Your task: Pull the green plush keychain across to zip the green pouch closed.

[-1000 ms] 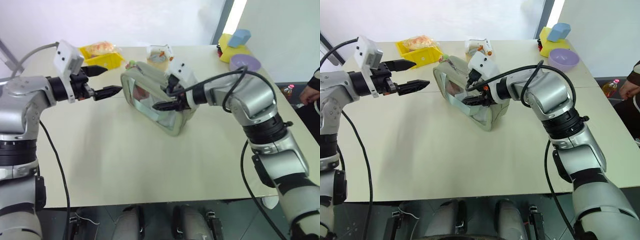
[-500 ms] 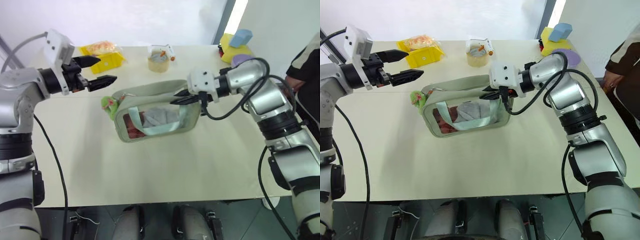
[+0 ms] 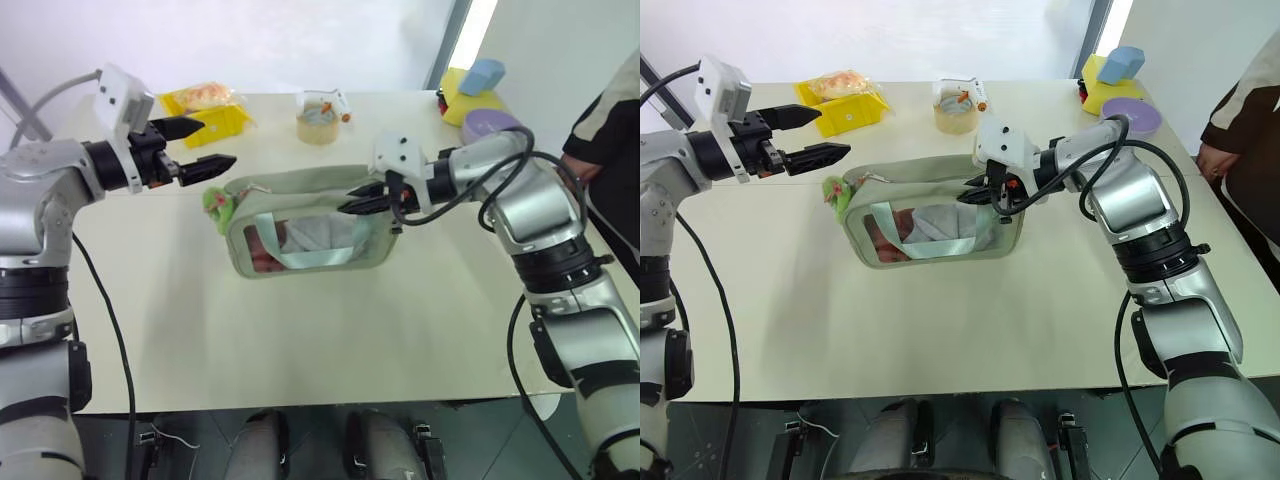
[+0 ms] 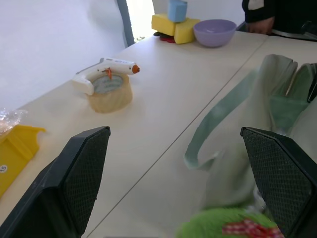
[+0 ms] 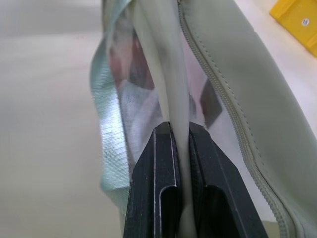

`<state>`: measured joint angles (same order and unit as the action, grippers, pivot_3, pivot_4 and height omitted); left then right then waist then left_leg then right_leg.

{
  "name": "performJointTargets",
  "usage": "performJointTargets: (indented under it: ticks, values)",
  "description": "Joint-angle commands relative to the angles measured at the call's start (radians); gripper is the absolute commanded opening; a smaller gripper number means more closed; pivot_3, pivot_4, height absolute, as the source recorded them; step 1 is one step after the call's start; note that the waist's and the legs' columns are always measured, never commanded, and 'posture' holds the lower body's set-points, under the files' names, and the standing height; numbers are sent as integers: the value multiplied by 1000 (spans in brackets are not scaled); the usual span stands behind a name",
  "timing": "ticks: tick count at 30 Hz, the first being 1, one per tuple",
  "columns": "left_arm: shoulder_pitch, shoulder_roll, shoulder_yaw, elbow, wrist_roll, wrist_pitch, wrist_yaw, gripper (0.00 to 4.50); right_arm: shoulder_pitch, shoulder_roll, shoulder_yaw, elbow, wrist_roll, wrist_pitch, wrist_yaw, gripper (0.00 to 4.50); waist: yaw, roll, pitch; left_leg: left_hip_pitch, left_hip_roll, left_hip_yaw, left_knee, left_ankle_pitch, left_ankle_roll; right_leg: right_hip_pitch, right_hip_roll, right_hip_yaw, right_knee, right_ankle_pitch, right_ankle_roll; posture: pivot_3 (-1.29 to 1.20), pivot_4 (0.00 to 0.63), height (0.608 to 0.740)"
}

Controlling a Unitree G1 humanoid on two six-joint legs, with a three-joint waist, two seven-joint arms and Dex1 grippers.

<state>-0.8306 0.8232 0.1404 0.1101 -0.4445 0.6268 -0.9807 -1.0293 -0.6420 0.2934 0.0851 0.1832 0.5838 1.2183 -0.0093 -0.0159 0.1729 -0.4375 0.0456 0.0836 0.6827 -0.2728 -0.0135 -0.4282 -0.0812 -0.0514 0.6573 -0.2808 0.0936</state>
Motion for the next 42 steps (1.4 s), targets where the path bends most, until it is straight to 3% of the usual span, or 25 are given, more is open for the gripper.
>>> performJointTargets:
  ticks: [1,8,11,15,22,31,34,38,42]
  values:
    - [-40,8,10,-1,3,-27,-2,4500,-31,1,-50,-45,23,14,-16,93,0,0,0,0,0,0,0,0,0,0,0,0,0,0,0,0,150,739]
    - [-49,6,2,11,5,-39,-2,4500,15,-12,-25,-78,-2,-60,-2,93,-2,0,0,0,0,0,0,0,0,0,0,0,0,0,0,0,150,739]
    - [-52,16,6,20,3,-38,-8,4500,23,-7,-35,-85,2,-58,-10,1117,-2,0,0,0,0,0,0,0,0,0,0,0,0,0,0,0,150,739]
    - [-47,40,19,43,8,-35,-13,4500,21,-49,-83,-120,24,-53,-2,2962,-3,0,0,0,0,0,0,0,0,0,0,0,0,0,0,0,150,739]
    - [-6,113,71,68,11,-34,-3,4500,97,-187,-163,-258,53,6,-6,2962,-1,-1,0,-1,0,-1,0,0,0,0,0,0,-1,0,0,0,150,739]
    - [-23,130,48,128,41,-52,-20,4500,215,-120,-123,-257,6,-48,-117,2962,-2,-1,-1,0,0,0,0,0,0,0,0,0,0,0,0,0,150,739]
    - [-5,131,41,131,48,-53,-36,4500,215,-104,-116,-230,-11,-84,-137,2118,-2,-1,-1,0,0,0,0,0,0,0,0,0,0,0,0,0,150,739]
    - [44,110,30,114,40,-40,-53,4500,218,-95,-119,-240,-6,-103,-139,68,-2,-1,-1,0,0,0,0,0,0,0,0,0,0,0,0,0,150,739]
    - [97,94,10,71,26,-13,-78,4500,224,-97,-119,-254,-4,-108,-134,23,-2,-1,-1,0,0,0,0,0,0,0,0,0,0,0,0,0,150,739]
